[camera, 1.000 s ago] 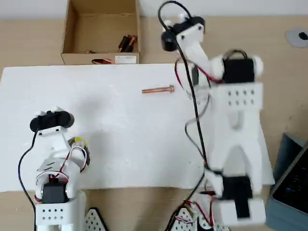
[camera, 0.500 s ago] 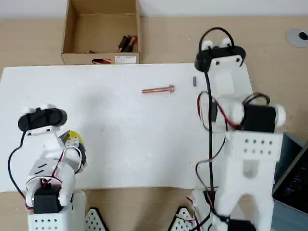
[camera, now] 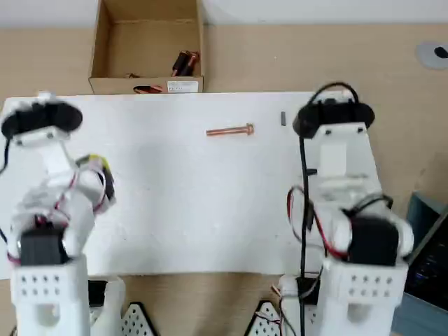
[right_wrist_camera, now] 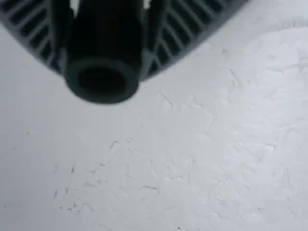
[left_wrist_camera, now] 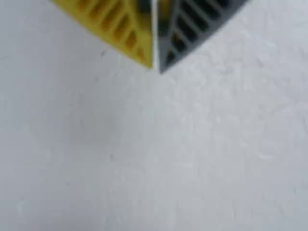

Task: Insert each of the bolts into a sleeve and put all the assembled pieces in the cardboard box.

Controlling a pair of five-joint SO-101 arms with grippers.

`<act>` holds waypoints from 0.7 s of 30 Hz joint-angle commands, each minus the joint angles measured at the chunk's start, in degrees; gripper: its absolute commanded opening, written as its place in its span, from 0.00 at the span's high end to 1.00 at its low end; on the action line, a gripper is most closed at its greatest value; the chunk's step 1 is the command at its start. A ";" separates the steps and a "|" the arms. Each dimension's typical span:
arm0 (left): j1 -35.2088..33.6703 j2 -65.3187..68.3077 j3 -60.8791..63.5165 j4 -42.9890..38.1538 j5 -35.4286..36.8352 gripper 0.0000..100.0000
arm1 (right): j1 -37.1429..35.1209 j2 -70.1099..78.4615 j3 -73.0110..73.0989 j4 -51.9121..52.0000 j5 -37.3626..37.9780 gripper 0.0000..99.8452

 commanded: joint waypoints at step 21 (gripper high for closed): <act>15.56 52.79 -48.18 0.26 -2.46 1.00 | 9.27 -16.31 10.24 -1.32 -0.09 0.99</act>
